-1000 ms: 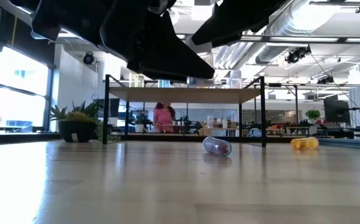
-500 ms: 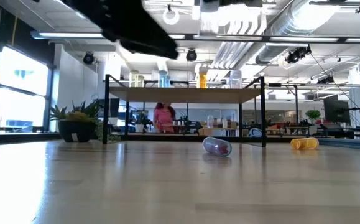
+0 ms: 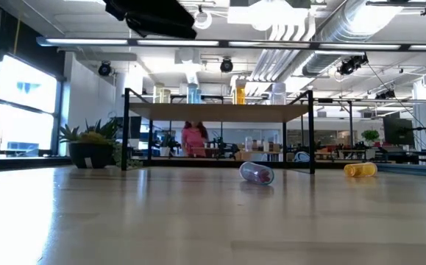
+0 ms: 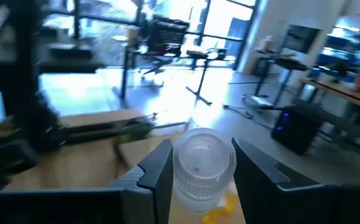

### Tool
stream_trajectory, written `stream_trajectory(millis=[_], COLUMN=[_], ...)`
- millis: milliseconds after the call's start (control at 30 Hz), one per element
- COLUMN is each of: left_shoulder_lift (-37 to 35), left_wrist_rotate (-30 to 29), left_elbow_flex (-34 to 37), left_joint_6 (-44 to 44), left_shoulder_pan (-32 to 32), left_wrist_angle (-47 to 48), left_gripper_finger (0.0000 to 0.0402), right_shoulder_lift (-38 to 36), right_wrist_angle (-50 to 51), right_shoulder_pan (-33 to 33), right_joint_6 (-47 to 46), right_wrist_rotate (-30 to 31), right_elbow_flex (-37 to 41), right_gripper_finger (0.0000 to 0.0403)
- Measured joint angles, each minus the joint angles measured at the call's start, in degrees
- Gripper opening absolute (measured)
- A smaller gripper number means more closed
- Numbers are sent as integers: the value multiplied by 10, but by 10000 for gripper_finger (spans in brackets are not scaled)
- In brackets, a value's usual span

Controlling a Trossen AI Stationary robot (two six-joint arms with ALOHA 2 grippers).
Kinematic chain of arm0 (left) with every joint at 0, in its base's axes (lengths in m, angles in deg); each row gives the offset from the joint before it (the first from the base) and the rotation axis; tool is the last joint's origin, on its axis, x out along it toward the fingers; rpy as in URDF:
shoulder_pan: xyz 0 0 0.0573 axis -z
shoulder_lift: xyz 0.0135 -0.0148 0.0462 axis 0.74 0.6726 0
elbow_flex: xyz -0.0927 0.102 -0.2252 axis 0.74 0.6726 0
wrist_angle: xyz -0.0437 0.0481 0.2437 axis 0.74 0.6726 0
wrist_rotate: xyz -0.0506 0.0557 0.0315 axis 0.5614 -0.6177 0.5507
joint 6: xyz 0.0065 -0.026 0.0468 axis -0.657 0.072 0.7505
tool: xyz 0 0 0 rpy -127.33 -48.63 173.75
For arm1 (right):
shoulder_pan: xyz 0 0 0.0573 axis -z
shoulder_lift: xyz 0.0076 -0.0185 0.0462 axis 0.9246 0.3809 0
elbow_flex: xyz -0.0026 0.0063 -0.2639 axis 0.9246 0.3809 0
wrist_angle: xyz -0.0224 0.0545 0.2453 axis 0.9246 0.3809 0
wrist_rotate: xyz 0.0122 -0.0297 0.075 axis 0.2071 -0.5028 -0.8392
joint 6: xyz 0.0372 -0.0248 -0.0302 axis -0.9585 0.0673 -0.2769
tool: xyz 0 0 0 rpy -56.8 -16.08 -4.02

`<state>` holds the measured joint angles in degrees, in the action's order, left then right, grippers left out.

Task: Pick and place medicine bottles onto shelf by color
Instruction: Put the white pill bottle on the shelf aligned with the other white pill bottle

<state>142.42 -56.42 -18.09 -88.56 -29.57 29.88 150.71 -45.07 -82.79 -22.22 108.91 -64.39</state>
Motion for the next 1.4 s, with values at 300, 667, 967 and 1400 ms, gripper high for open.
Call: stream_trajectory(millis=[300,667,967,1400], left_shoulder_lift=[-30,-53,-53,-53], left_wrist_rotate=[-30,-37,-50,-50], left_elbow_flex=[1,3,32,32], left_joint_6=[0,-27,-76,-76], left_shoulder_pan=[14,39,39,40], left_wrist_angle=[39,90,90,84], left_gripper_finger=[239,239,239,239], right_shoulder_lift=[-25,-22,-22,30], right_wrist_angle=[78,33,-63,-119], right_shoulder_pan=[101,198,236,245], right_joint_6=[-87,-185,-185,-159], right_wrist_rotate=[18,-75,-171,-170], right_elbow_flex=[2,150,247,261], right_gripper_finger=[119,119,119,119])
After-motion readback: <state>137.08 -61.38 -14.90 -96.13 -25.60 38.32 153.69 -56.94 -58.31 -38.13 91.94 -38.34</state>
